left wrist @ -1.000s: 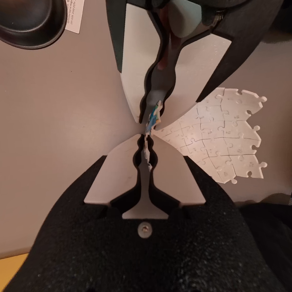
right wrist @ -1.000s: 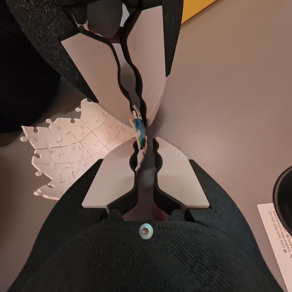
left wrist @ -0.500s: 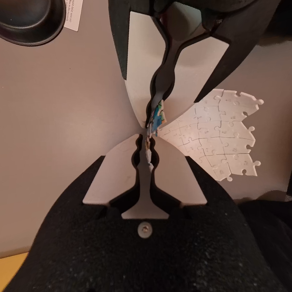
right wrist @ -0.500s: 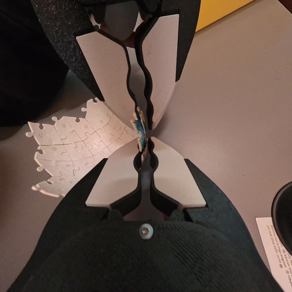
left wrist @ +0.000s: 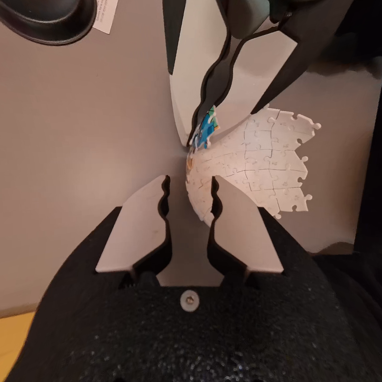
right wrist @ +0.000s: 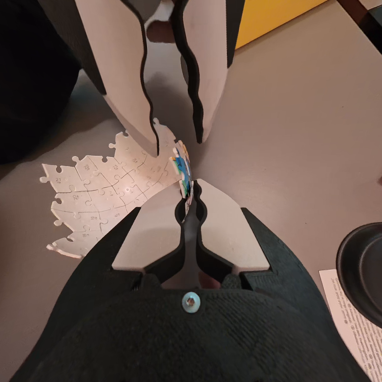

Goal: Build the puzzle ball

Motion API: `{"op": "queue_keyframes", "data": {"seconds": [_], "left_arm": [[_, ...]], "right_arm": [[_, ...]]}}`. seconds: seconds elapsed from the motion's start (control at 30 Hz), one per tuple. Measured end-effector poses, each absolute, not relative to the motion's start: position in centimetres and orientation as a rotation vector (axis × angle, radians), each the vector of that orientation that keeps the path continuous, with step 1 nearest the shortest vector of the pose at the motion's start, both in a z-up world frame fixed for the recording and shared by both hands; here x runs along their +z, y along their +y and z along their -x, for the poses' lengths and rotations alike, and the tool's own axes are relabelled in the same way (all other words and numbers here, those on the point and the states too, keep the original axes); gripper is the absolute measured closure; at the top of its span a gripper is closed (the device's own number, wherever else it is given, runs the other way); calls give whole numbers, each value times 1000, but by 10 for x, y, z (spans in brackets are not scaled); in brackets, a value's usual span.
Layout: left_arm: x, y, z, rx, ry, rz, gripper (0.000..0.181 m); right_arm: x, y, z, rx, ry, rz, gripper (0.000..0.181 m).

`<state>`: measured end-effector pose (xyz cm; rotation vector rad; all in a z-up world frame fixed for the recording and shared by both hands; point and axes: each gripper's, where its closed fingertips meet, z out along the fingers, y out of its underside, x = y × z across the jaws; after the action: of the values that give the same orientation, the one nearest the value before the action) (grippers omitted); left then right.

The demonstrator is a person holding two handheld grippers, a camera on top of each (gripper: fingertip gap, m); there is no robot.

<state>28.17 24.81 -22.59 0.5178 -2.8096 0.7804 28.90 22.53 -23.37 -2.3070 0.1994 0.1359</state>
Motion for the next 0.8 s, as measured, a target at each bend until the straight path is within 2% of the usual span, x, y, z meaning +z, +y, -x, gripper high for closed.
{"op": "queue_keyframes", "data": {"seconds": [0.13,0.4,0.73,0.8], "left_arm": [[-237,242,-285,722,-2843,-477,149],[-239,232,-287,741,-2840,-444,177],[-239,232,-291,767,-2855,-435,179],[-239,234,-293,765,-2869,-464,168]], "right_arm": [[-234,224,-289,108,213,2309,176],[-235,223,-291,95,244,2308,176],[-234,223,-292,91,255,2295,178],[-234,222,-293,91,258,2295,178]]}}
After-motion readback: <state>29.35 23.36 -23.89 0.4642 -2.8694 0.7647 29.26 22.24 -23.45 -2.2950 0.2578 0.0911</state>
